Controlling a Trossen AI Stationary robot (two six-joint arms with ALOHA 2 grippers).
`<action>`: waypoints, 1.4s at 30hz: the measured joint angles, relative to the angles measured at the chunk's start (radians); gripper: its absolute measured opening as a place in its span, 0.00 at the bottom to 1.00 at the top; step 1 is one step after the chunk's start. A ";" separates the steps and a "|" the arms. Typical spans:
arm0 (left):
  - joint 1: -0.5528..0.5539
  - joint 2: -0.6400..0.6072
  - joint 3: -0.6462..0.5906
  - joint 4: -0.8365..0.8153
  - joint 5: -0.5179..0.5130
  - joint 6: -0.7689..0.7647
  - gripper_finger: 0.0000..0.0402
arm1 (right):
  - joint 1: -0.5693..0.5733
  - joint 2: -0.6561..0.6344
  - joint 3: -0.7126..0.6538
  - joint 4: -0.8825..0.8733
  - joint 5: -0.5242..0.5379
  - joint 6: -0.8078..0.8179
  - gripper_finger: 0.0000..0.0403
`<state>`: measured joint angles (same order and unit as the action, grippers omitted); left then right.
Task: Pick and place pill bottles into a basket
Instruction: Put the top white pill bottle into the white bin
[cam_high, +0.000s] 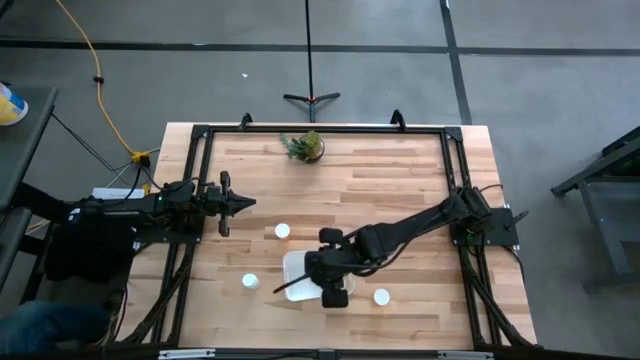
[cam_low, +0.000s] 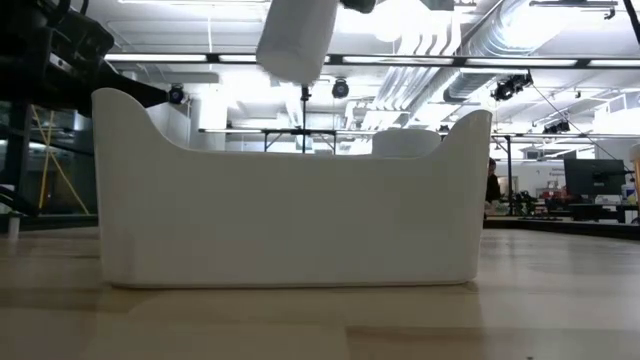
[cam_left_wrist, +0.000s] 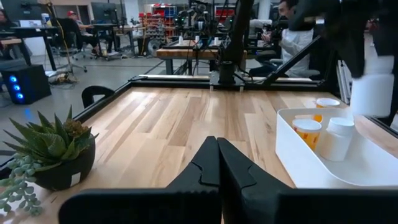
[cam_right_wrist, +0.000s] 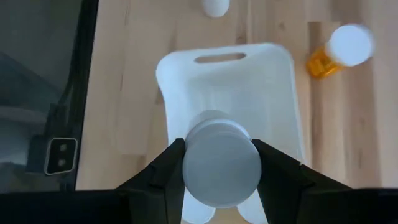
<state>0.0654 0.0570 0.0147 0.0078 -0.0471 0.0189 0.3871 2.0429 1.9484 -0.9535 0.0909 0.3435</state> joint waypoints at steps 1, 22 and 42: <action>0.000 0.000 0.000 0.000 0.000 0.000 0.06 | 0.004 0.012 0.000 0.003 -0.006 0.000 0.37; 0.000 0.000 0.000 0.000 0.001 0.003 0.06 | 0.024 0.156 -0.001 0.004 -0.019 0.051 0.37; 0.000 0.000 0.000 0.000 0.003 0.003 0.07 | 0.003 0.196 0.000 -0.042 -0.020 0.011 0.41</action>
<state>0.0654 0.0574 0.0147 0.0082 -0.0444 0.0215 0.3906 2.2391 1.9479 -0.9960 0.0708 0.3549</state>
